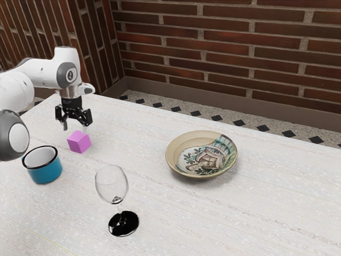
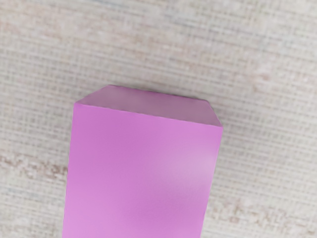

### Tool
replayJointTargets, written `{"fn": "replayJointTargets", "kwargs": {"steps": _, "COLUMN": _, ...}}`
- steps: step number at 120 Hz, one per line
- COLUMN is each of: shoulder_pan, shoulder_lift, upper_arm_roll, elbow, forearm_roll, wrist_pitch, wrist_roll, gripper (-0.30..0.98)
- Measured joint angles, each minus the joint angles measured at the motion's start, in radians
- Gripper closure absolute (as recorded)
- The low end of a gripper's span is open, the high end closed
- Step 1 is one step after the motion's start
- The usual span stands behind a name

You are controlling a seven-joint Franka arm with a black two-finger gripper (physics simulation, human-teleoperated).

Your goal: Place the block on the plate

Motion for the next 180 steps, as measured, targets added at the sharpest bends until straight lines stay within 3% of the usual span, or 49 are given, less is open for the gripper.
{"fn": "replayJointTargets", "kwargs": {"steps": 35, "shoulder_pan": 0.001, "shoulder_lift": 0.025, "upper_arm_roll": 0.006, "elbow": 0.003, "forearm_roll": 0.039, "wrist_pitch": 0.092, "wrist_roll": 0.033, "gripper": 0.00}}
{"fn": "replayJointTargets", "kwargs": {"steps": 104, "shoulder_pan": 0.001, "shoulder_lift": 0.122, "upper_arm_roll": -0.017, "elbow": 0.031, "forearm_roll": 0.046, "wrist_pitch": 0.161, "wrist_roll": 0.062, "gripper": 0.00}}
{"fn": "replayJointTargets", "kwargs": {"steps": 143, "shoulder_pan": 0.001, "shoulder_lift": 0.120, "upper_arm_roll": -0.016, "elbow": 0.031, "forearm_roll": 0.046, "wrist_pitch": 0.160, "wrist_roll": 0.066, "gripper": 0.25}}
{"fn": "replayJointTargets", "kwargs": {"steps": 180, "shoulder_pan": 0.001, "shoulder_lift": -0.010, "upper_arm_roll": -0.008, "elbow": 0.016, "forearm_roll": 0.053, "wrist_pitch": 0.147, "wrist_roll": 0.068, "gripper": 0.31}}
